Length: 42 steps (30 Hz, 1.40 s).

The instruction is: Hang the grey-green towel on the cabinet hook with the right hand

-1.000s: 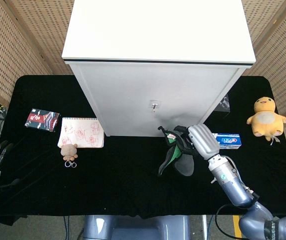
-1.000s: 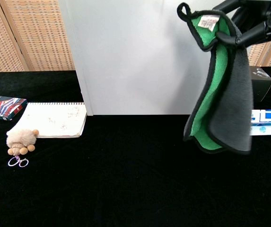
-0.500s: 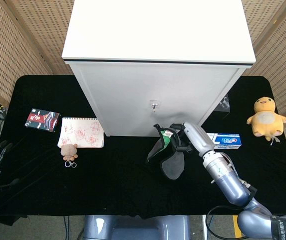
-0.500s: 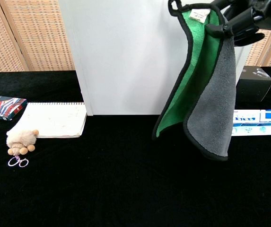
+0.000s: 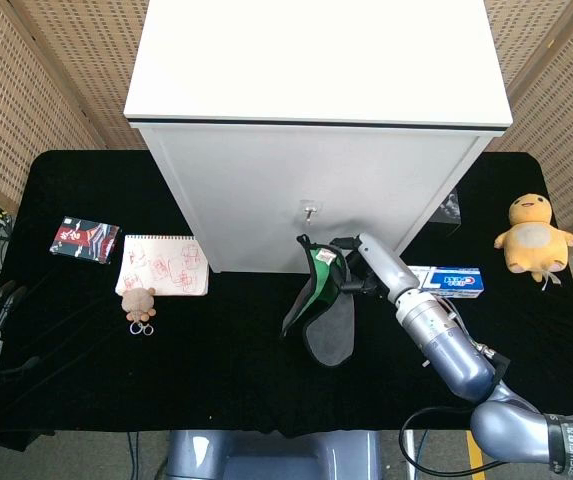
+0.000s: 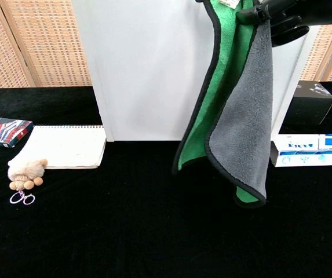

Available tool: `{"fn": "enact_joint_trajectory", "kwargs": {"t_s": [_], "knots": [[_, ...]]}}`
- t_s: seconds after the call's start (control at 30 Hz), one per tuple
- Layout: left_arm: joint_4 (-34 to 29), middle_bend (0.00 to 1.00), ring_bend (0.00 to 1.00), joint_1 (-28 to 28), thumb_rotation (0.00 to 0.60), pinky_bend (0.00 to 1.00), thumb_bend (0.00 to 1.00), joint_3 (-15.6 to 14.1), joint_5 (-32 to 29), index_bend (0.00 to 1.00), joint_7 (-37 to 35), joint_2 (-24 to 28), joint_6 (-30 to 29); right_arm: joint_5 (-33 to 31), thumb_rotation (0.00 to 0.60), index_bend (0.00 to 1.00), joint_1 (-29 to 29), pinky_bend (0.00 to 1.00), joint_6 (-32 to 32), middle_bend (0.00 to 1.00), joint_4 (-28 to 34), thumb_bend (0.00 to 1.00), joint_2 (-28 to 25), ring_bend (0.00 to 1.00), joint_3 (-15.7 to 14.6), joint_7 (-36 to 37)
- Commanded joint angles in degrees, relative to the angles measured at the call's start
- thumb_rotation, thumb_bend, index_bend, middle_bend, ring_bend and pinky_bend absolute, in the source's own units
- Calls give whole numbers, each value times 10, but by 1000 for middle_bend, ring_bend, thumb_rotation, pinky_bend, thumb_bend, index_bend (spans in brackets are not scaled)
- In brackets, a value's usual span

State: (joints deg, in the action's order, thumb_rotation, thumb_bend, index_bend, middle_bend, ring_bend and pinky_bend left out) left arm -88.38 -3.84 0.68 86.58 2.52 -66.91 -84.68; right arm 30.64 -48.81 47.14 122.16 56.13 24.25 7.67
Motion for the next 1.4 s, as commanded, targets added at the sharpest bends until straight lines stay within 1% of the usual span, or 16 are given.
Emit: {"fn": "enact_joint_trajectory", "kwargs": {"t_s": [0.03,0.33,0.53,0.87,1.4], "knots": [[0,0,0,0,600,0,0,0,0,0,0,0,0,-44,600,920,-26,1000,1,1000,-2,773,-5,1000,-1,-13],[0,0,0,0,600,0,0,1,-1,0,-3,1,0,-119,600,921,-65,1000,1,1000,-7,781,-13,1000,-3,-25],[1,0,0,0,600,0,0,1,-2,0,-5,2,-1,-159,600,922,-76,1000,-5,1000,-7,784,-24,1000,2,-16],[1,0,0,-1,600,0,0,1,-3,0,-4,1,1,-170,600,922,-77,1000,-17,1000,-4,784,-43,1000,8,-3],[1,0,0,-1,600,0,0,1,-3,0,-1,0,1,-184,600,922,-84,1000,-38,1000,-8,787,-59,1000,-8,-2]]}}
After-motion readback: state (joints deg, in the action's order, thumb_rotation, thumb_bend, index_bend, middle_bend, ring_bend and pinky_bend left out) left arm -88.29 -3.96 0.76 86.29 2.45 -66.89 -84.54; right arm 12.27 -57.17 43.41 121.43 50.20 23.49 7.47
